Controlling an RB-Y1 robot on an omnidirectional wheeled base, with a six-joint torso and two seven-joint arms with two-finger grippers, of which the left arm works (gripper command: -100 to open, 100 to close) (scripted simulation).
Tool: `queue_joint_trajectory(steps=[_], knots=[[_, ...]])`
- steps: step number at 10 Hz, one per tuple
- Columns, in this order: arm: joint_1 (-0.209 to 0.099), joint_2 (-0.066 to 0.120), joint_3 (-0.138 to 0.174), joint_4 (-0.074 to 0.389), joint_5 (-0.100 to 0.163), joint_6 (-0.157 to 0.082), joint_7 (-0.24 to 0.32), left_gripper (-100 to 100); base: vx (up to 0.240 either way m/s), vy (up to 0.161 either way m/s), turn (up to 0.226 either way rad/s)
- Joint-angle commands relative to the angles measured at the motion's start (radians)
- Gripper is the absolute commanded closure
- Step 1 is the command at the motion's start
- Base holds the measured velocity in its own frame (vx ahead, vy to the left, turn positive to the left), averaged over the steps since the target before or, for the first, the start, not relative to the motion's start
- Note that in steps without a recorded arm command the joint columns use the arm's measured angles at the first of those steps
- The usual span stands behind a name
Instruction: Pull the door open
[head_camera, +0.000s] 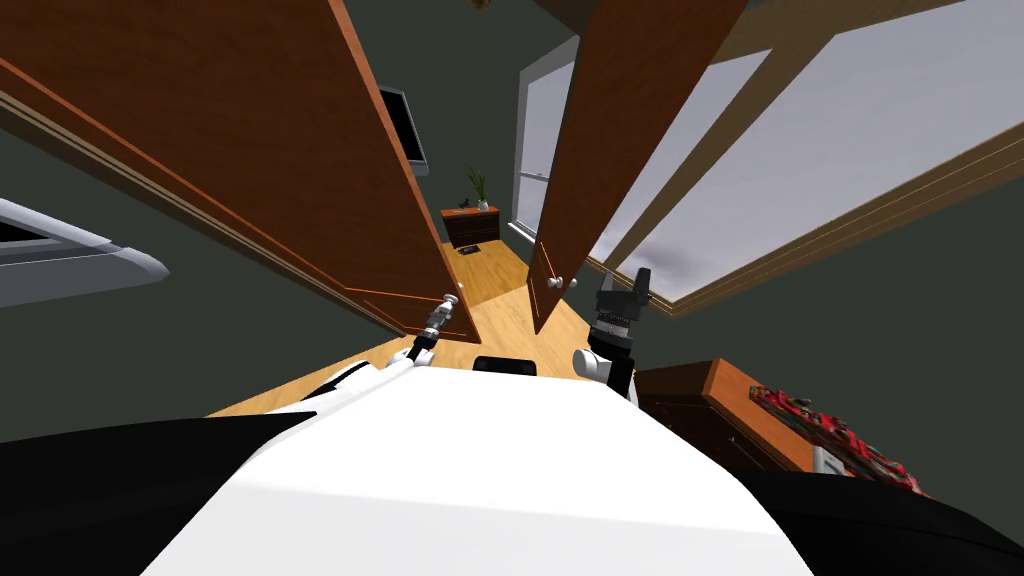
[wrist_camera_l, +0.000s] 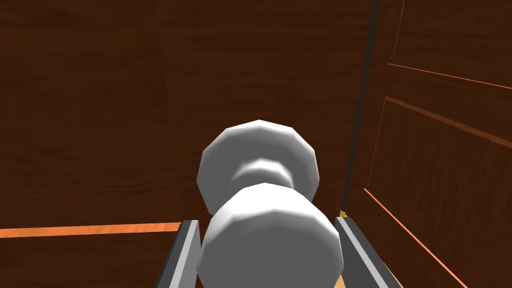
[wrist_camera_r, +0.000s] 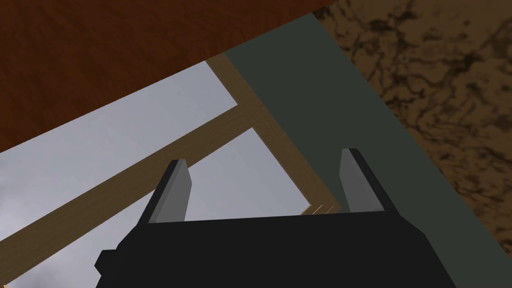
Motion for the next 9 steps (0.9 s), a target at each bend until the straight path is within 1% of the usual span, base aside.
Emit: queue_joint_trajectory(steps=[1, 2, 4, 5, 6, 7, 8, 9], knots=[[0.019, 0.018, -0.020, -0.005, -0.008, -0.032, 0.023, 100, -0.217, 0.079, -0.143], [0.028, 0.029, -0.032, -0.003, -0.013, -0.052, 0.037, 100, -0.207, 0.094, -0.135], [0.028, 0.029, -0.032, -0.003, -0.013, -0.052, 0.037, 100, -0.115, 0.025, -0.015], [0.038, 0.041, -0.045, -0.002, -0.018, -0.072, 0.051, 100, -0.087, 0.038, -0.065], [0.042, 0.047, -0.051, -0.001, -0.021, -0.082, 0.058, 100, -0.121, 0.061, -0.086], [0.051, 0.058, -0.063, 0.000, -0.026, -0.101, 0.072, 100, -0.133, 0.067, -0.122], [0.055, 0.063, -0.068, 0.001, -0.028, -0.110, 0.078, 100, -0.135, 0.069, -0.090], [0.061, 0.071, -0.076, 0.002, -0.031, -0.123, 0.088, 100, -0.143, 0.063, -0.070]])
